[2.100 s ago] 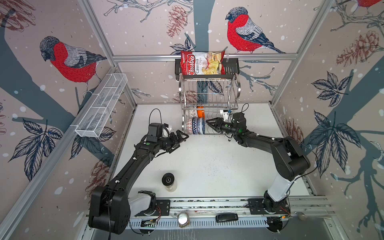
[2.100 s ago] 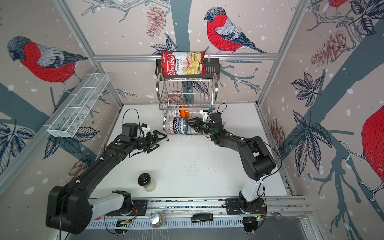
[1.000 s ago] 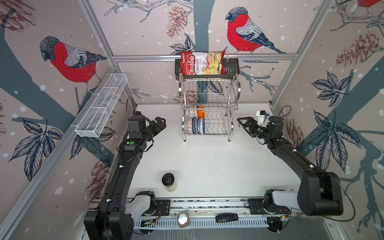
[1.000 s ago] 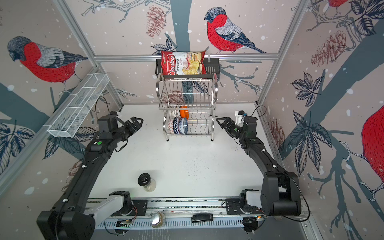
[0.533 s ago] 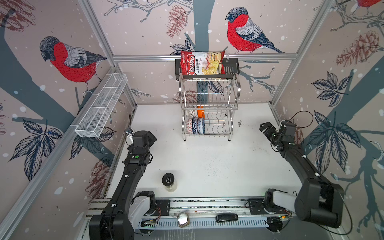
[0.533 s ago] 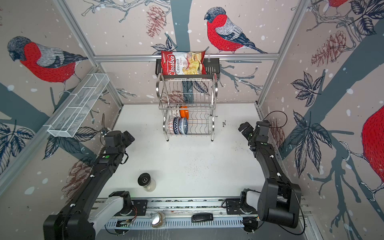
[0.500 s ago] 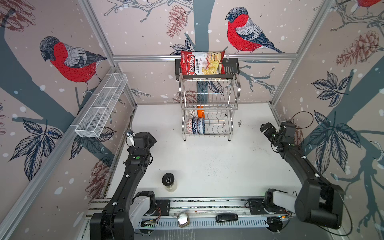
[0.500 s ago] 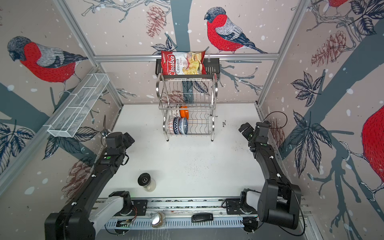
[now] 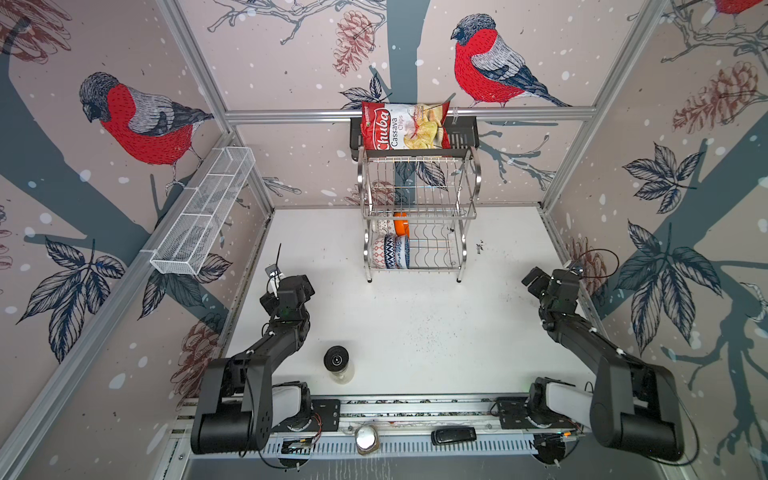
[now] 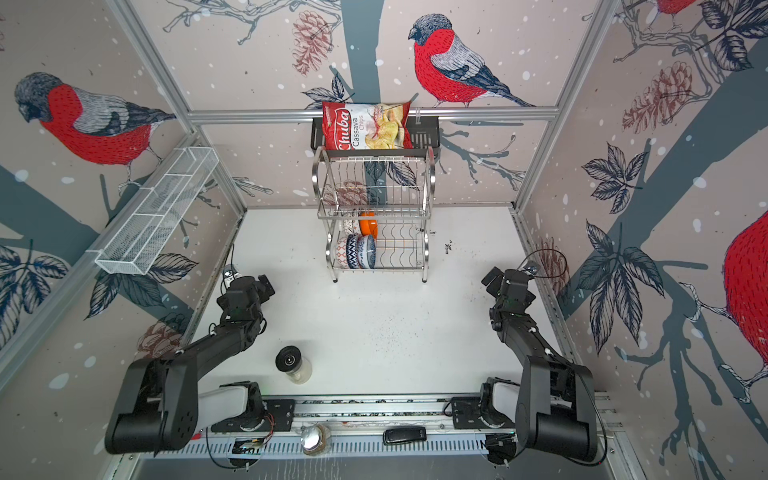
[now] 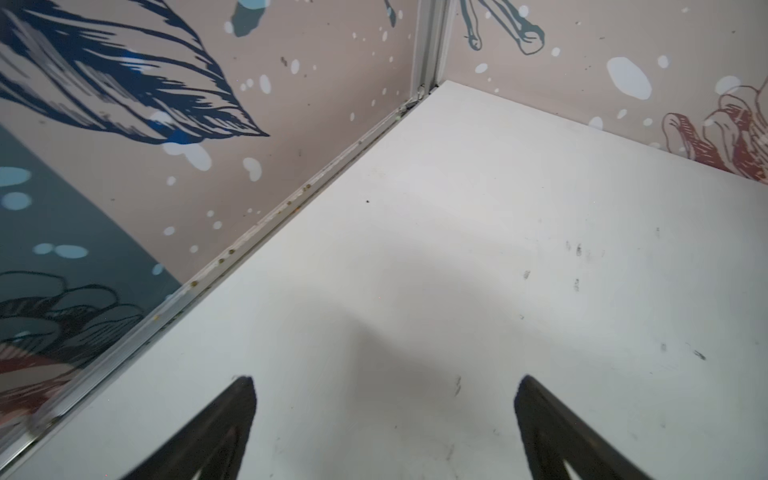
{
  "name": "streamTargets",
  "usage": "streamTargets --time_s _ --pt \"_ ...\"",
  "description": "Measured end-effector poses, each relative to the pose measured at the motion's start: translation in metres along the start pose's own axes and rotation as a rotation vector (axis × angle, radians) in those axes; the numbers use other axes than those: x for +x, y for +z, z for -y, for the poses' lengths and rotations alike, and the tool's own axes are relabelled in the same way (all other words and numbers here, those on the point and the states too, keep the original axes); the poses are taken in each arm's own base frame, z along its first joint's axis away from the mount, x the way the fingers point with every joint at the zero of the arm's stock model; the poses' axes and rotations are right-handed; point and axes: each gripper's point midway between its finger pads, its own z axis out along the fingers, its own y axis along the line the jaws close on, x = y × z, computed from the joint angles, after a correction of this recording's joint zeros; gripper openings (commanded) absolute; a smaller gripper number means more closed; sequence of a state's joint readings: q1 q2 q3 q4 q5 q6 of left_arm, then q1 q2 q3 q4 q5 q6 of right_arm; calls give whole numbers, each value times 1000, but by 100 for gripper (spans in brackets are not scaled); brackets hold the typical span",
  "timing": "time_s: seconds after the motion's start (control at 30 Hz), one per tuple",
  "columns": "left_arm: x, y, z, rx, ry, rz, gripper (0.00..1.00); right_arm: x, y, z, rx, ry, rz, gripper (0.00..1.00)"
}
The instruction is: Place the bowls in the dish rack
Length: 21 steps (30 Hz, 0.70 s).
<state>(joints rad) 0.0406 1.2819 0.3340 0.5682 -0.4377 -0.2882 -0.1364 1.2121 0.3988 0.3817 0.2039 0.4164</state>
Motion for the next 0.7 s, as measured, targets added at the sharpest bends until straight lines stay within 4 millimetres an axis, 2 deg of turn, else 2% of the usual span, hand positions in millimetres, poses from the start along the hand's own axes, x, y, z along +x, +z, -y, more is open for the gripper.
streamTargets --time_s 0.1,0.27,0.33,0.57,0.7 --pt "4 10 5 22 -7 24 97 2 1 1 6 -2 32 100" --pt "-11 16 12 54 -19 98 97 6 -3 -1 -18 -40 119 100" --pt "-18 13 16 82 -21 138 97 5 1 -3 -22 -53 140 100" --pt "-11 -10 10 136 -34 215 97 -6 7 -16 -43 -102 218 99" --pt "-12 -19 15 194 -17 256 98 -9 0 -22 -51 -120 270 100"
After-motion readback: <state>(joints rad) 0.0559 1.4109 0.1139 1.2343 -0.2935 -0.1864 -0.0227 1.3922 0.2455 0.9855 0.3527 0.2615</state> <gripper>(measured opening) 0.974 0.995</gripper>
